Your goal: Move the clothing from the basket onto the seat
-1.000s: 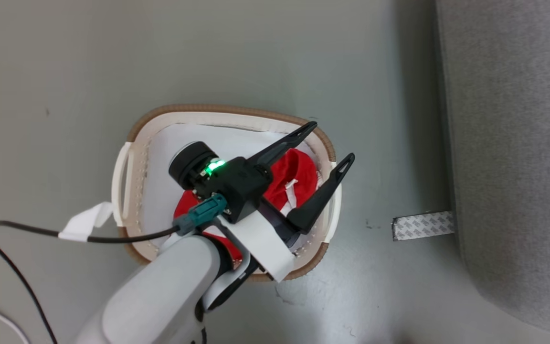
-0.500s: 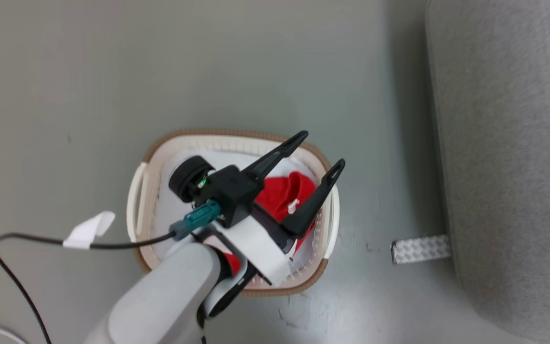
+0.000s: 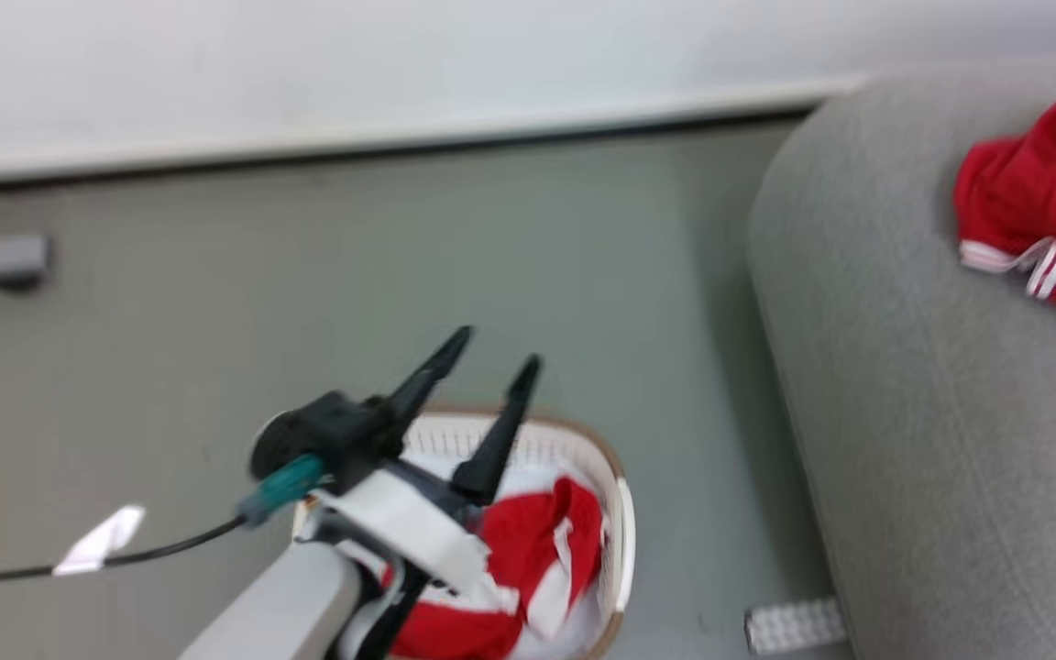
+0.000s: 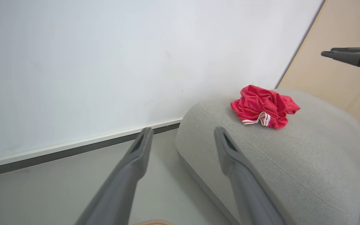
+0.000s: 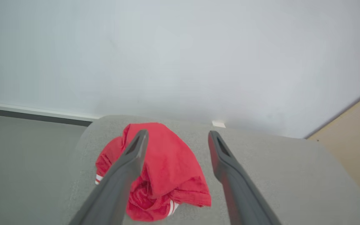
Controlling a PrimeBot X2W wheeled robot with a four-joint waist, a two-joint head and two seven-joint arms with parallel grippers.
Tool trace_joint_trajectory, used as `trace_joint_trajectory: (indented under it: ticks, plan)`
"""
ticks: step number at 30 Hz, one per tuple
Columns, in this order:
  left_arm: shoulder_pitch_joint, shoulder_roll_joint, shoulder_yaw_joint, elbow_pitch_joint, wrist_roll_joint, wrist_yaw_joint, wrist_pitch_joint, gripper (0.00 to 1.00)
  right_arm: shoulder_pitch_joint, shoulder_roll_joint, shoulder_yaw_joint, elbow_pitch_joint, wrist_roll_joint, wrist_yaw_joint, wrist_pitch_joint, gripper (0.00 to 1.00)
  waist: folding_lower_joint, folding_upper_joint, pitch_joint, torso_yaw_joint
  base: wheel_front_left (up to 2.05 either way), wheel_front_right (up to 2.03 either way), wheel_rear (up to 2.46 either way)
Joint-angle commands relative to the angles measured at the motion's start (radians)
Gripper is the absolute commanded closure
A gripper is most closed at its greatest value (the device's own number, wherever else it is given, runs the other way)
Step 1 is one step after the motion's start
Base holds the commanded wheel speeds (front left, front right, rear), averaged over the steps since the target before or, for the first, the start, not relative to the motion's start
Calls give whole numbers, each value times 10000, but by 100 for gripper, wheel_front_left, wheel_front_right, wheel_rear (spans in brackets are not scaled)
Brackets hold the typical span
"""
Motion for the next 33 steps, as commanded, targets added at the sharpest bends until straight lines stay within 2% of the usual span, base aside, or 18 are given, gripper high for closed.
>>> trace_joint_trajectory:
  ticks: [1,4,8,12,13,18,22,25,29,33]
  plan:
    - [319,179,164,-73,-209,138,-58,0,337,11,23,-358,149,-23,-47,0,3,0,-1089,251,0,0,0]
    - [698,453,604,-211,-371,457,-162,0,811,51,-125,-1310,70,-22,-269,0,3,0,-1587,489,0,0,0]
    - [1339,848,1199,-392,-616,951,-307,0,1839,755,-575,-2477,200,-22,-577,0,3,0,-2084,764,0,0,0]
    - [2068,1119,1703,-537,-641,1510,-443,0,3217,1943,-1381,-3491,-128,-23,-1067,0,3,0,-2465,971,0,0,0]
    - [2068,1119,1703,-537,-641,1510,-443,0,3217,1943,-1381,-3491,-128,-23,-1067,0,3,0,-2465,971,0,0,0]
    - [2996,1110,2225,-731,-567,1958,-591,0,5211,3667,-2037,-4676,-872,-22,-1584,0,3,0,-2702,1172,0,0,0]
    - [3583,1058,2605,-732,-307,2049,-633,0,6708,4825,-2138,-5407,-1444,-22,-2177,0,3,0,-2753,1267,0,0,0]
    - [4018,913,3135,-918,139,2123,-631,0,7542,5416,-2026,-5540,-1742,-22,-2730,0,3,0,-2788,1264,0,0,0]
    - [4768,518,3796,-1027,634,2042,-629,0,8163,5794,-1545,-5384,-1948,-22,-3391,0,3,0,-2841,1149,0,0,0]
    - [5228,127,4119,-945,1073,1675,-631,0,8365,5875,-1219,-5067,-2143,-22,-3786,0,3,0,-2861,1111,0,0,0]
